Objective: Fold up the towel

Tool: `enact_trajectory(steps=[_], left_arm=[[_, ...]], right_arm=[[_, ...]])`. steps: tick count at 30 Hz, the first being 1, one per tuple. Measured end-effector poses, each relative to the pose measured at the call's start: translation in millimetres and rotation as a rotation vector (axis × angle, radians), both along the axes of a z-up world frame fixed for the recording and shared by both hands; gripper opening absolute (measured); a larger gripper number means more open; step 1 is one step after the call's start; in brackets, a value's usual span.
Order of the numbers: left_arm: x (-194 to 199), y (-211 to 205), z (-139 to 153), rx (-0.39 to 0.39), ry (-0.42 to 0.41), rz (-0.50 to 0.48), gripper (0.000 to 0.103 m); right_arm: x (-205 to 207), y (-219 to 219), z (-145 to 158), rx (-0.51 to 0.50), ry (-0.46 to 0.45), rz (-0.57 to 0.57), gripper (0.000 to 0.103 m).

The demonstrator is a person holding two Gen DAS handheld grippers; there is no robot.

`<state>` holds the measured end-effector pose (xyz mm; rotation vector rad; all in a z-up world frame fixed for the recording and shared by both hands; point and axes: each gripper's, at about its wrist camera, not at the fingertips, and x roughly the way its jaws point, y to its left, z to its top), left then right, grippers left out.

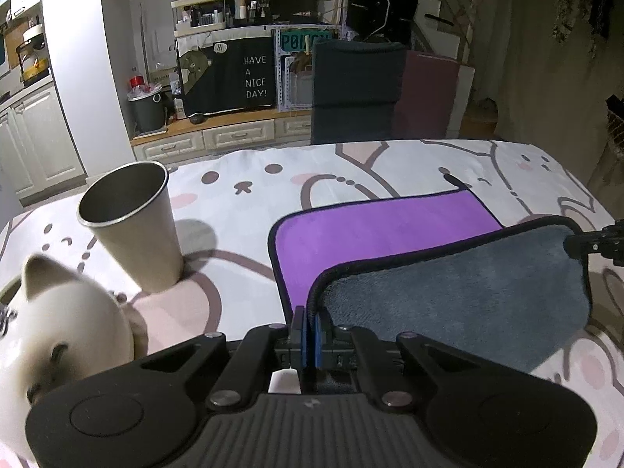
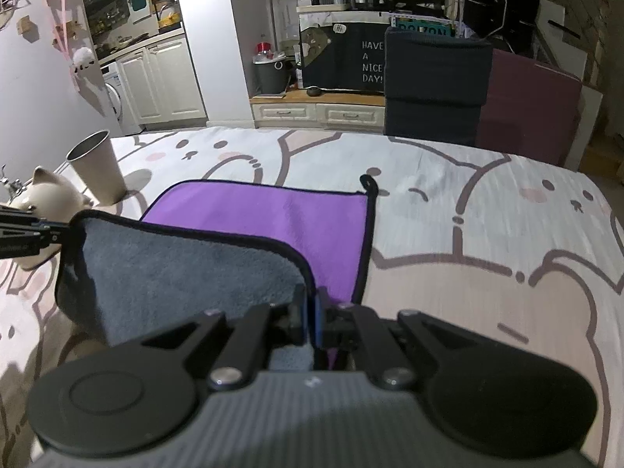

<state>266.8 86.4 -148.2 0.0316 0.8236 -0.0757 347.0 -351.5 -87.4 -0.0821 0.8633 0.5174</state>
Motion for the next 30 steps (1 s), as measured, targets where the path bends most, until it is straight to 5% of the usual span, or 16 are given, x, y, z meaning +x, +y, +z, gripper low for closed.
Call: enact_trajectory(steps=[30], left_arm=[[116.1, -0.4, -23.1, 0.112, 0.018, 0.0, 0.005]], right_arm=[[109.0, 31.9, -28.9, -0.051, -0.011, -0.045, 0.004]])
